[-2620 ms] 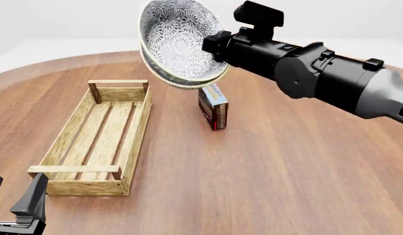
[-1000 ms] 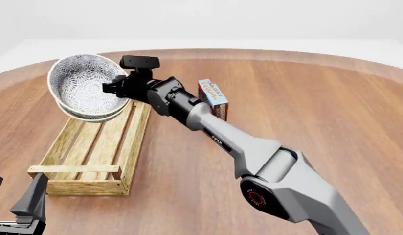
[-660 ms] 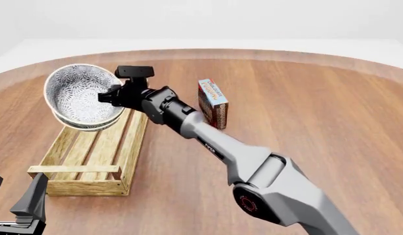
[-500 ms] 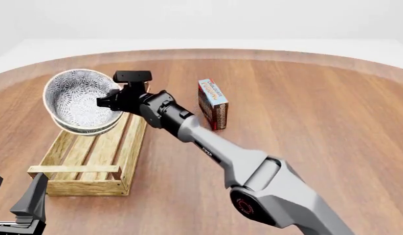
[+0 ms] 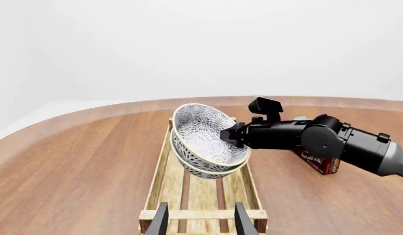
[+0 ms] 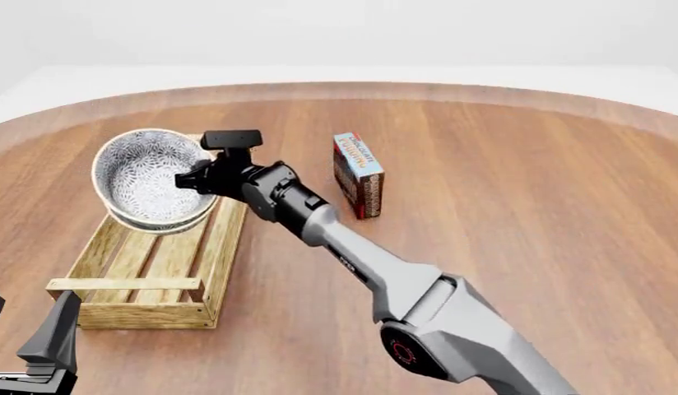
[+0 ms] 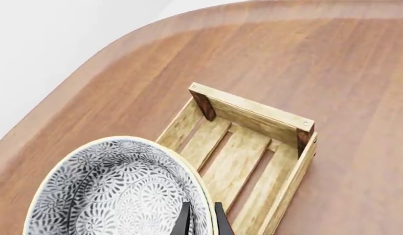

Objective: Stack the left bowl on the right bowl and place them in the tray.

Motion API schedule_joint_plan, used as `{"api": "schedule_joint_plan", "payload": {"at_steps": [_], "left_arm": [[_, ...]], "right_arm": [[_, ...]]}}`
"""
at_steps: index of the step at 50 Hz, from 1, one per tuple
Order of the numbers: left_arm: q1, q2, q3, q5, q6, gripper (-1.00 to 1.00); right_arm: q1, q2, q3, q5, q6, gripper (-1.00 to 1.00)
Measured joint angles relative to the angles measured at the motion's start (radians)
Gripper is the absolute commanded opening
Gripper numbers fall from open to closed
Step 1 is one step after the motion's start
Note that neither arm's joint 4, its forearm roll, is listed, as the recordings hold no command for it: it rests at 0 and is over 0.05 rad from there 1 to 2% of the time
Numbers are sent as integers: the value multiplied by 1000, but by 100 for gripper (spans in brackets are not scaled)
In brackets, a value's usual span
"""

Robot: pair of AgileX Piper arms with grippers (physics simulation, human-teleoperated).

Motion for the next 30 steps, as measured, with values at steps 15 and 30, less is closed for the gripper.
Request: {"api": "schedule_joint_plan", "payload": {"at_steps": [15, 30], "left_arm": [[0, 0, 0, 0, 0, 100], [0, 0, 0, 0, 0, 100]], "right_arm": [[-10, 48, -35, 13, -4, -100], [1, 70, -44, 17, -14, -100]]}}
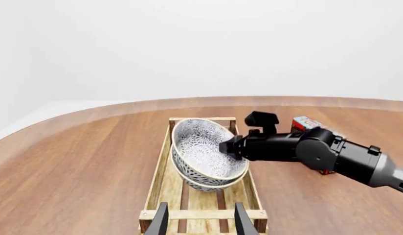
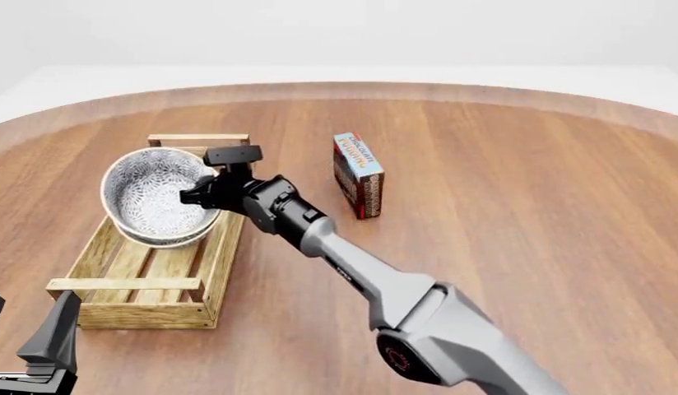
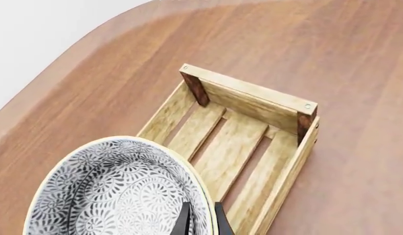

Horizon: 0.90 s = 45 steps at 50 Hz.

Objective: Stack the left bowl on the right bowl and place them in the tray.

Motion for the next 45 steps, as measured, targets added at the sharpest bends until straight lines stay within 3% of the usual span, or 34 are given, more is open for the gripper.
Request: {"api": "schedule_joint_plan", "payload": {"at_steps": [23, 24, 45], "left_arm": [[0, 0, 0, 0, 0, 100], [0, 0, 0, 0, 0, 100], [0, 0, 0, 0, 0, 100]], "right_arm": [[13, 14, -12, 11, -30, -100], [14, 14, -13, 12, -31, 100], [26, 6, -22, 15, -31, 100]]}}
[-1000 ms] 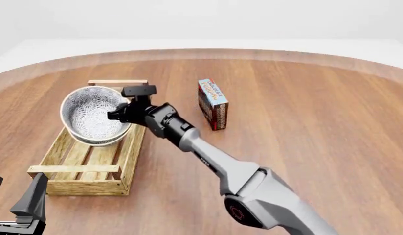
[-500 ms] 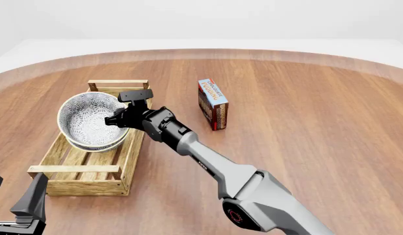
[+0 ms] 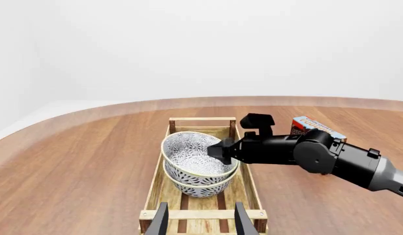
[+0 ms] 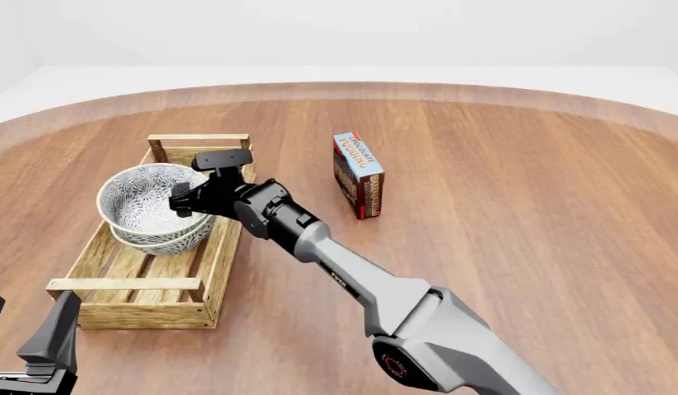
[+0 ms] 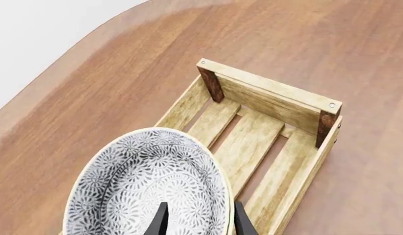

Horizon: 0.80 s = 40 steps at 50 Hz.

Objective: Stack the left bowl on the right bowl and place them in the tray.

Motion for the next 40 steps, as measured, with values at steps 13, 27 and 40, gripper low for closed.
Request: {"api": "schedule_joint_plan", "payload": {"at_steps": [13, 27, 40], "left_arm": [[0, 0, 0, 0, 0, 100], [0, 0, 0, 0, 0, 100], [0, 0, 0, 0, 0, 100]], "right_arm": [[-7, -9, 5, 8, 5, 100], [-20, -83, 21, 40, -5, 100], [-29, -320, 356, -101, -23, 100]]}}
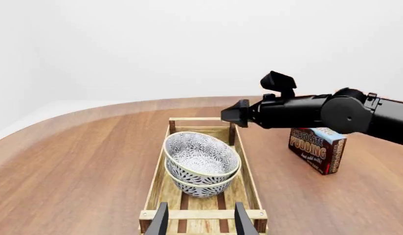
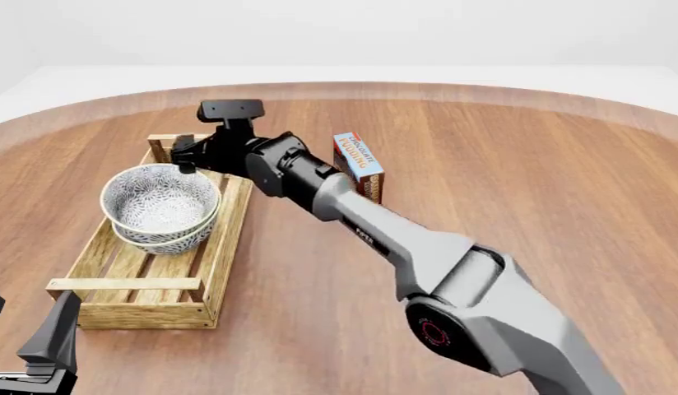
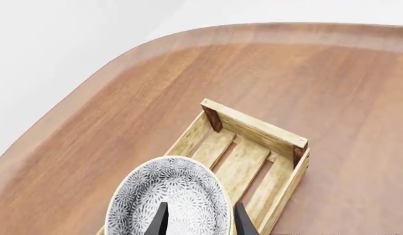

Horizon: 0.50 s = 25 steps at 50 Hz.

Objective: Stack the left bowl on the right bowl and place them in the tray.

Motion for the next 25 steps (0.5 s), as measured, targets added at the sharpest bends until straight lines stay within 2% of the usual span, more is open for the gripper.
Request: {"api": "schedule_joint_plan", "payload": {"at_steps": [14, 25], "left_arm": [[0, 0, 0, 0, 0, 100], [0, 0, 0, 0, 0, 100]], "right_arm": [[-19, -336, 459, -203, -24, 100], [-25, -564, 744, -310, -46, 100]]}}
